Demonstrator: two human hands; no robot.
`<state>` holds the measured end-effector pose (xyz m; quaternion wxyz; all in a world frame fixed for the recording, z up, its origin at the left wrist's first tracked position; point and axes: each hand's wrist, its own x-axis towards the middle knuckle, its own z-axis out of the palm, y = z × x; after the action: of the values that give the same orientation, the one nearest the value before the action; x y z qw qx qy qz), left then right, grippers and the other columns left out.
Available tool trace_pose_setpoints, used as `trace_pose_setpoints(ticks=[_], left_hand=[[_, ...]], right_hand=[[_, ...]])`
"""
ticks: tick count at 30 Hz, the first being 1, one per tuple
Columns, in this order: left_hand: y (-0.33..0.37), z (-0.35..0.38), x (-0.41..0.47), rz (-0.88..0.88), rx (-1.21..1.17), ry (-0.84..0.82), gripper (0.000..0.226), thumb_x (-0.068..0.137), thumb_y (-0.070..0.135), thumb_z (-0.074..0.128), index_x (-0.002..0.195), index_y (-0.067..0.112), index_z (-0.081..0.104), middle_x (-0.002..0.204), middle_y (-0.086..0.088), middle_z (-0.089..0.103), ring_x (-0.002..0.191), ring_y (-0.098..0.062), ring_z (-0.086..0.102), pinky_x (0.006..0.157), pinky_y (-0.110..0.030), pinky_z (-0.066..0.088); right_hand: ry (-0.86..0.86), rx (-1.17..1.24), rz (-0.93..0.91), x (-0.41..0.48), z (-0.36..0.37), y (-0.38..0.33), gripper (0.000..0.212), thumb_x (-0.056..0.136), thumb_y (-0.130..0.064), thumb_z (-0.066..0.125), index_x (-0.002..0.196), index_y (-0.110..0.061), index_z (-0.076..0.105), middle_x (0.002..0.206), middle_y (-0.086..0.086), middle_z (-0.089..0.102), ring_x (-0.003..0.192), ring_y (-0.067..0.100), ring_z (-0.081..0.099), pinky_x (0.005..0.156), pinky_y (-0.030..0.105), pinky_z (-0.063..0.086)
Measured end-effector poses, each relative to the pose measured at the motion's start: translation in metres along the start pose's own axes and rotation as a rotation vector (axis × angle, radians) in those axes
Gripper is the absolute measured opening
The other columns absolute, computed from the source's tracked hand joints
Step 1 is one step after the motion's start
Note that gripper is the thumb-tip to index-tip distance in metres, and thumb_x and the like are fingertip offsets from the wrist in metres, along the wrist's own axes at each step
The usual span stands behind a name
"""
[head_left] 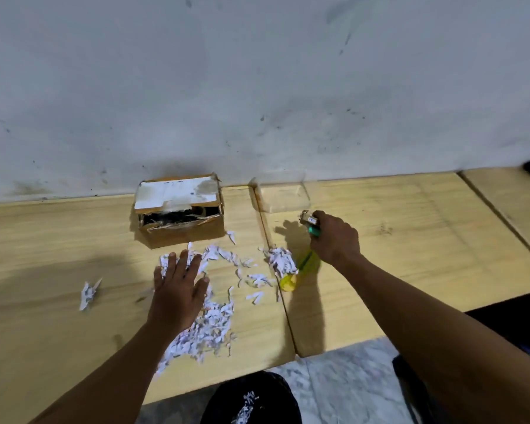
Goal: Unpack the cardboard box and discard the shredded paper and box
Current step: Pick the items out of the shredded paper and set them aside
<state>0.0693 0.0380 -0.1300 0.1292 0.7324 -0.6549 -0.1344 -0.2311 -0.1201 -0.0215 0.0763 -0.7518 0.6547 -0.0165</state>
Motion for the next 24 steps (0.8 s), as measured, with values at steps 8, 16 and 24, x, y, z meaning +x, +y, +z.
trace_pose_setpoints(ticks=[8, 16, 24], left_hand=[[0.004, 0.002, 0.002, 0.0, 0.078, 0.042, 0.064, 0.091, 0.046, 0.026, 0.142, 0.012, 0.048, 0.151, -0.017, 0.041, 0.14, -0.039, 0.035, 0.108, -0.059, 0.025], [0.004, -0.001, 0.002, -0.003, 0.087, 0.028, 0.064, 0.09, 0.045, 0.028, 0.141, 0.012, 0.048, 0.15, -0.016, 0.042, 0.14, -0.038, 0.034, 0.106, -0.06, 0.025], [0.003, 0.0, -0.001, -0.01, 0.068, 0.017, 0.063, 0.092, 0.046, 0.027, 0.144, 0.015, 0.044, 0.155, -0.013, 0.036, 0.144, -0.035, 0.028, 0.111, -0.061, 0.021]], right_hand=[[-0.018, -0.036, 0.4, 0.002, 0.034, 0.089, 0.033, 0.09, -0.029, 0.052, 0.12, -0.019, 0.043, 0.108, 0.006, 0.062, 0.101, 0.031, 0.063, 0.081, 0.04, 0.047], [0.038, 0.096, 0.515, -0.006, 0.064, 0.075, 0.097, 0.085, -0.064, 0.052, 0.154, -0.024, -0.003, 0.151, 0.01, 0.032, 0.133, 0.034, 0.035, 0.095, 0.065, 0.038], [-0.009, 0.22, 0.548, -0.005, 0.065, 0.077, 0.098, 0.079, -0.064, 0.05, 0.155, -0.025, 0.003, 0.163, 0.009, 0.012, 0.148, 0.033, 0.01, 0.105, 0.071, 0.02]])
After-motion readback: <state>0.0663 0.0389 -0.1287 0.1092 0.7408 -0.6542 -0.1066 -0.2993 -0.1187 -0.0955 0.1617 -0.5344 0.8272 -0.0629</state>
